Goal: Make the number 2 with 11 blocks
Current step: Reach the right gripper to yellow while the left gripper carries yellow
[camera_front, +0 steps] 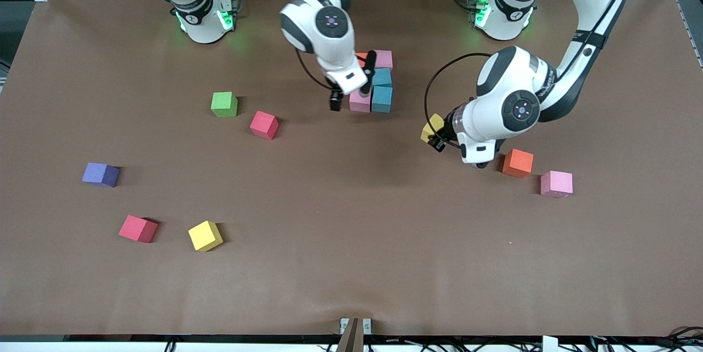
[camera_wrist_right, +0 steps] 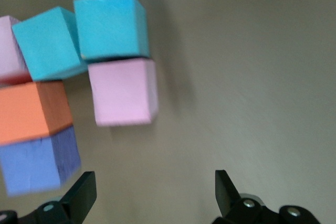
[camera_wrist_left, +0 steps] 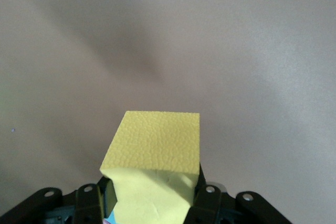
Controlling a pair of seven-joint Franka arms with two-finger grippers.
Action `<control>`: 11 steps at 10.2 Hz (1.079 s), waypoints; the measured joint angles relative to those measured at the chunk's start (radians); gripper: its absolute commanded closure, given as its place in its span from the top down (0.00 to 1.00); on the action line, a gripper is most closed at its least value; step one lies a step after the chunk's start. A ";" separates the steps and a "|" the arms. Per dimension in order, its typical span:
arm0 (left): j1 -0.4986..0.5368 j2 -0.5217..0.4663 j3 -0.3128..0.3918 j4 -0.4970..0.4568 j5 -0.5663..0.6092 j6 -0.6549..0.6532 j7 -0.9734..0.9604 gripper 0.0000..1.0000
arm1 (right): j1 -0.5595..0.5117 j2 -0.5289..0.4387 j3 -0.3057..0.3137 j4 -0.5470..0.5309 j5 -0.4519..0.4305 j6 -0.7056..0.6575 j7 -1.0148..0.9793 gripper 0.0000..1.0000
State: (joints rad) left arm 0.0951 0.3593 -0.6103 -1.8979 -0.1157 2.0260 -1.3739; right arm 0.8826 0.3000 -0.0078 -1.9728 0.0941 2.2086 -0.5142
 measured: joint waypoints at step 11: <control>-0.239 0.020 -0.089 0.039 0.000 0.159 -0.728 0.17 | -0.608 -0.158 -0.046 0.020 0.001 -0.072 0.044 1.00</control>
State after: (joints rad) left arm -0.1436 0.3792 -0.6997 -1.8589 -0.1159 2.1853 -2.1015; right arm 0.2749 0.1423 -0.0534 -1.9524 0.0954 2.1369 -0.4705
